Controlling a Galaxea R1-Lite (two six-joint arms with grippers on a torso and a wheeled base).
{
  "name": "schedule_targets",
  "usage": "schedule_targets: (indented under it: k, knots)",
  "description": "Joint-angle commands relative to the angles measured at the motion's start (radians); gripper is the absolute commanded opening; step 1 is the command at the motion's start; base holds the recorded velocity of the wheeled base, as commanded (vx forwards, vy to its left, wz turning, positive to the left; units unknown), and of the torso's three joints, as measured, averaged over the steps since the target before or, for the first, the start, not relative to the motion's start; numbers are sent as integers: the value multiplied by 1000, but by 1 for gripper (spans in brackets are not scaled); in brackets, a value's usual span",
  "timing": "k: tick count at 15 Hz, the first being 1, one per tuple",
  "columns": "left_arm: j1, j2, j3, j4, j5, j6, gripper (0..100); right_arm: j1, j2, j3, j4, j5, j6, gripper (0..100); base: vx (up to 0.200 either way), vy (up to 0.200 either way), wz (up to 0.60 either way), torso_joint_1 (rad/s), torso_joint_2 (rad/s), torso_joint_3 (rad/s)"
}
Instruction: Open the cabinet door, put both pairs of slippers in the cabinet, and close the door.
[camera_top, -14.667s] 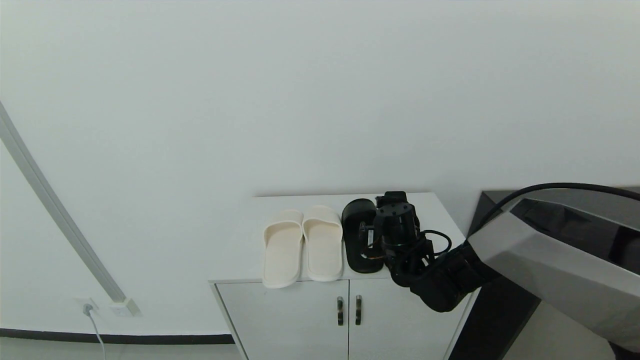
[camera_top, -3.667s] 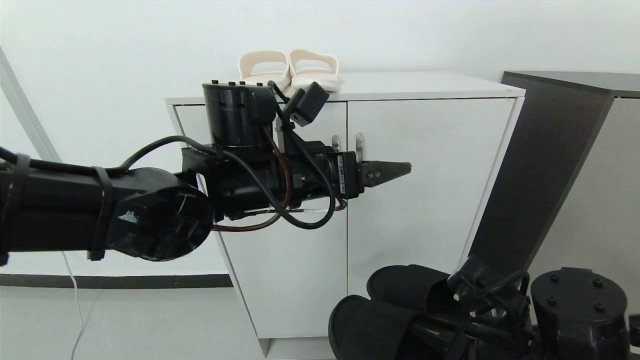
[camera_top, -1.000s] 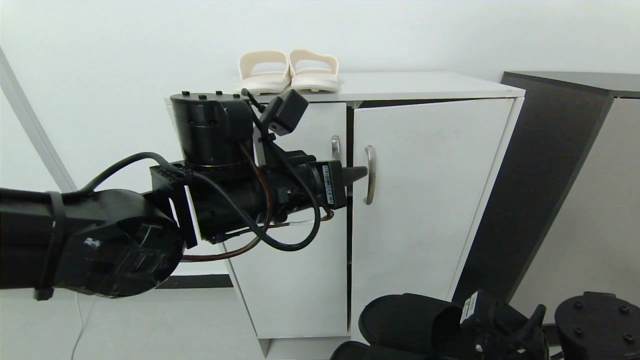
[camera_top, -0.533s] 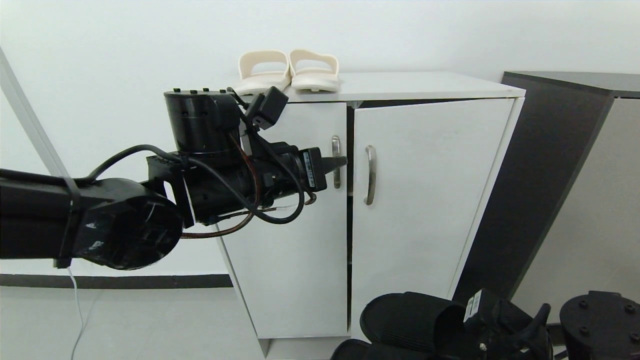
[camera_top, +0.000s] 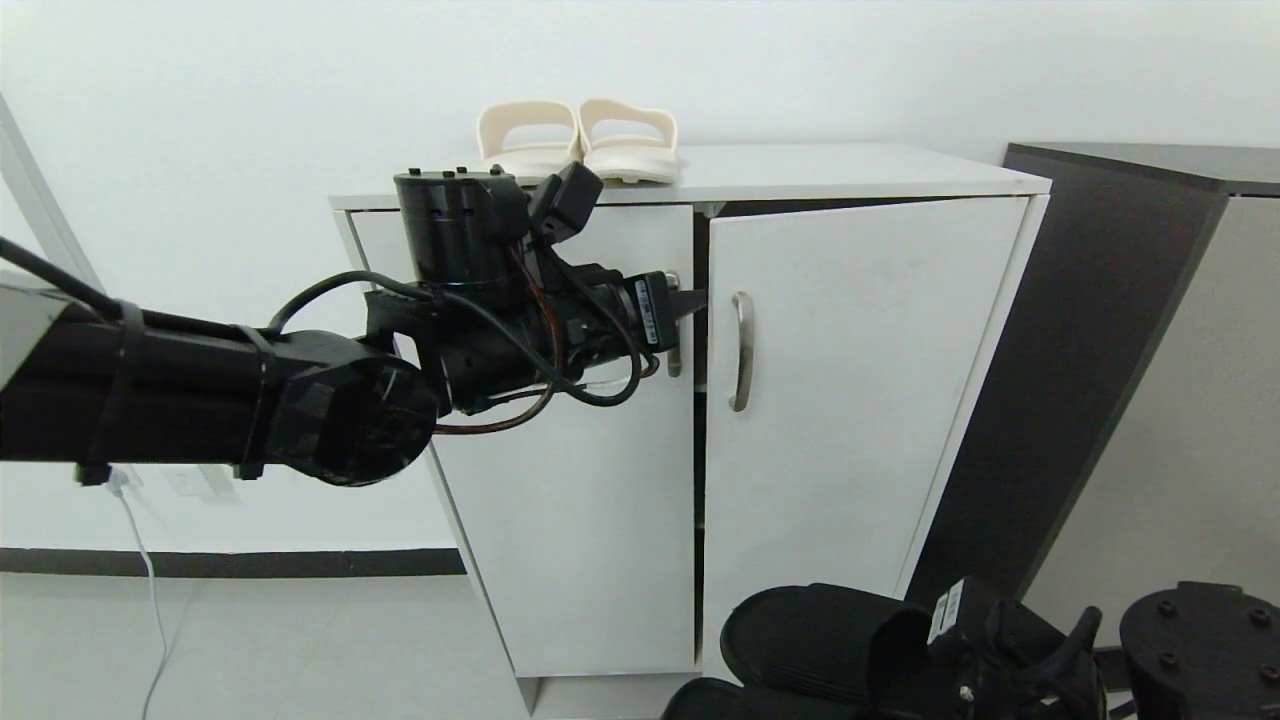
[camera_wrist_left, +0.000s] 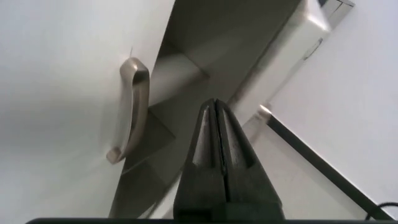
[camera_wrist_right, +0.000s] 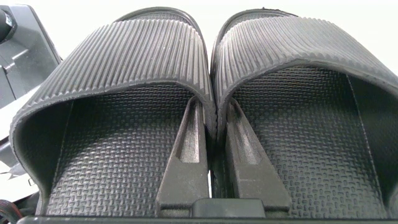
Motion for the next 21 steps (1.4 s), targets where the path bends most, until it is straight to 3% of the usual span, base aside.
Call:
schedule_targets:
  k: [1, 6, 10, 13, 16, 18, 21]
  knots:
    - [0, 43, -26, 0, 0, 0, 0, 1, 2, 1, 1, 1, 0, 0, 0, 0, 0, 0, 0, 0]
    - [-2, 46, -33, -2, 12, 3, 0, 2, 6, 4, 1, 1, -4, 0, 0, 0, 0, 0, 0, 0]
    - [-26, 46, -27, -2, 32, 6, 0, 24, 9, 13, 2, 2, -18, 0, -200, 0, 0, 5, 2, 1]
    - [-97, 37, -6, -3, 41, 12, 0, 63, 8, 30, 2, 2, -17, 0, -200, 0, 0, 1, 2, 17]
    - [-161, 31, 53, -117, 52, 7, 0, 70, 6, 36, 1, 2, -15, 0, -200, 0, 0, 2, 2, 2]
    - [-160, 36, 54, -124, 54, 7, 0, 68, 8, 36, -1, 2, -13, 0, 0, 0, 0, 0, 0, 0]
    - [-92, -4, 86, -129, 64, 9, 0, 19, 32, -2, -2, -16, -7, 0, 0, 0, 0, 0, 0, 0]
